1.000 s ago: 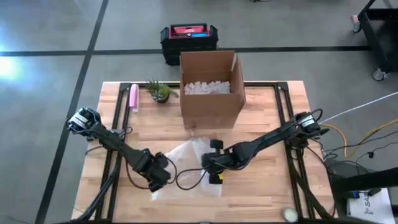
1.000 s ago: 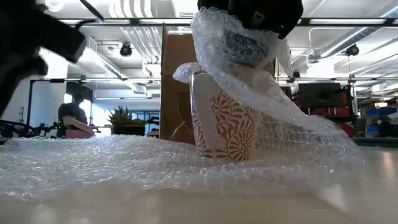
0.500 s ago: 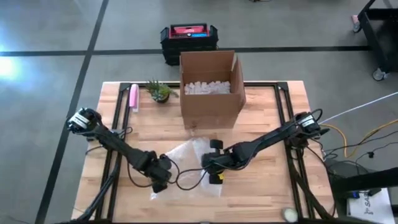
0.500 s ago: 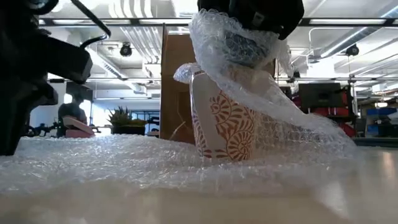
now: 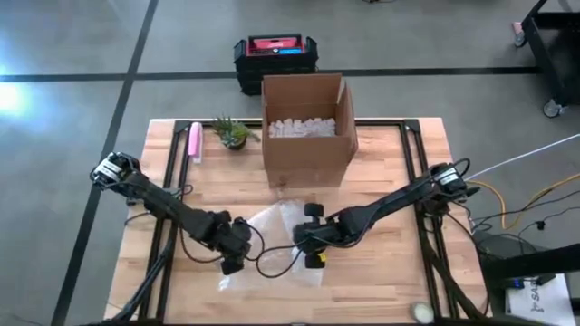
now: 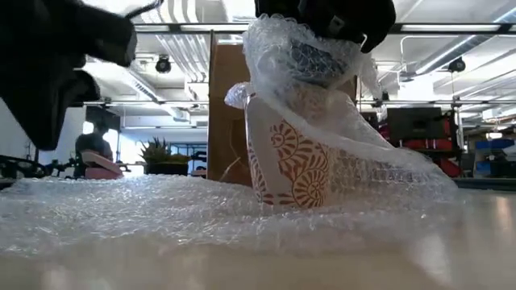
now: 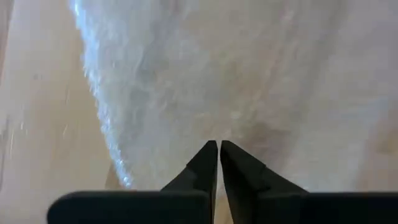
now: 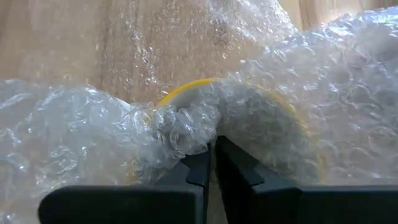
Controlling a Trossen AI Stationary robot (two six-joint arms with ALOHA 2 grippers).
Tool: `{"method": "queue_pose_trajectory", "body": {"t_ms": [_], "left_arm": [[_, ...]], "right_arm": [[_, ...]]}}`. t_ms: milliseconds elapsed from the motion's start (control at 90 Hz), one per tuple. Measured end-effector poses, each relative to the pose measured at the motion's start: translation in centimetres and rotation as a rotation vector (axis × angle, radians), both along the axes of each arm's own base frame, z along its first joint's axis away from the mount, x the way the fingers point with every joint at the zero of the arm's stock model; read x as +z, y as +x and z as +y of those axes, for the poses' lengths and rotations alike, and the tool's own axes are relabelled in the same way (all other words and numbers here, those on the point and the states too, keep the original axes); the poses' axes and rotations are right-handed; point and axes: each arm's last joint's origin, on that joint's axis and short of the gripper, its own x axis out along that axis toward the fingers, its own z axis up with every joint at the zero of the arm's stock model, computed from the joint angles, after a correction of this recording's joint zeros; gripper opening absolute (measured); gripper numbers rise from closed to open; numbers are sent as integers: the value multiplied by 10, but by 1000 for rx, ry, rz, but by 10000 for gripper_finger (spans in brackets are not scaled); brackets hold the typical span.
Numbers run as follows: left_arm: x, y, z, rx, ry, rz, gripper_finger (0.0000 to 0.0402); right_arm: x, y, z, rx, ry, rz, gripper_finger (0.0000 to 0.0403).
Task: Wrap mug
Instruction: Wrap the orange patterned mug using the bubble wrap
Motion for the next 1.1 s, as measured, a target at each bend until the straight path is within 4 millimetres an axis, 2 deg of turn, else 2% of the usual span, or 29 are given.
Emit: {"method": "queue_pose_trajectory", "body": {"t_ms": [122, 289, 422, 478, 533, 667, 711, 922, 1100], "left_arm": [[-7, 2, -3, 7, -27, 15, 83], [-33, 8, -9, 28, -90, 128, 176], [-50, 13, -11, 25, -76, 209, 210], [-46, 16, -13, 5, -71, 211, 200], [-42, 19, -14, -17, -69, 184, 171], [-41, 22, -12, -23, -75, 168, 41], [-40, 21, -11, -19, -70, 167, 18], [-24, 19, -10, -24, -89, 127, 3], [-19, 18, -9, 4, -105, 114, 34]], "right_arm": [[0, 0, 1, 2, 7, 2, 9], [0, -1, 1, 4, 8, 3, 8], [-1, -1, 1, 4, 7, 4, 9], [-1, -1, 1, 8, 4, 4, 8], [-1, -1, 1, 9, 3, 4, 9], [-1, -1, 1, 9, 3, 4, 8], [-1, -1, 1, 9, 3, 3, 8], [-1, -1, 1, 9, 3, 3, 9], [-1, -1, 1, 9, 3, 3, 9]]}}
